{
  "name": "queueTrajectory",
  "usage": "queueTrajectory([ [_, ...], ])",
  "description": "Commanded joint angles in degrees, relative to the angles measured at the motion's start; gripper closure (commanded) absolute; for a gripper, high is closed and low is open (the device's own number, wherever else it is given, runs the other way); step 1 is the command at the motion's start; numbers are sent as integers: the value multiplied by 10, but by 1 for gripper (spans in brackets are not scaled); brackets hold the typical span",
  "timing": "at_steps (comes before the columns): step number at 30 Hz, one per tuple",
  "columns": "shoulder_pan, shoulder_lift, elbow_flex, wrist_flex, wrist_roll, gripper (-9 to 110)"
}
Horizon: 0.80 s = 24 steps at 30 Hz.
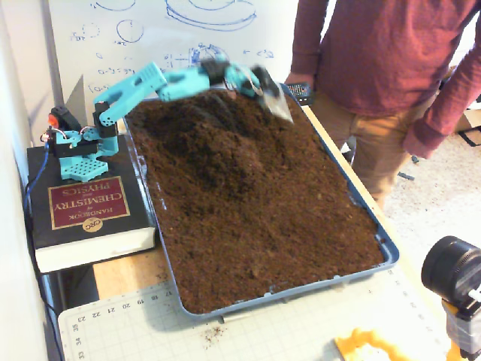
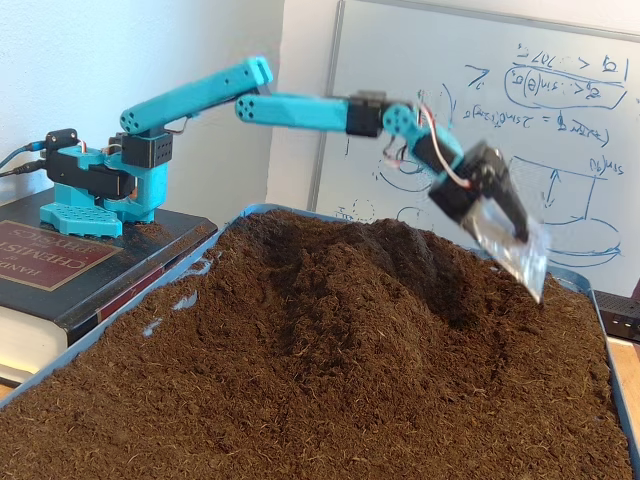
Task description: Build a berm.
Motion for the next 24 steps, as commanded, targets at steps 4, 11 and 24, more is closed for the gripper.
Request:
queueTrajectory([
  [4,42,-59,1,-61,-9,101],
  [11,47,-85,2,18,-135,101],
  [24,68,-53,1,252,-268,101],
])
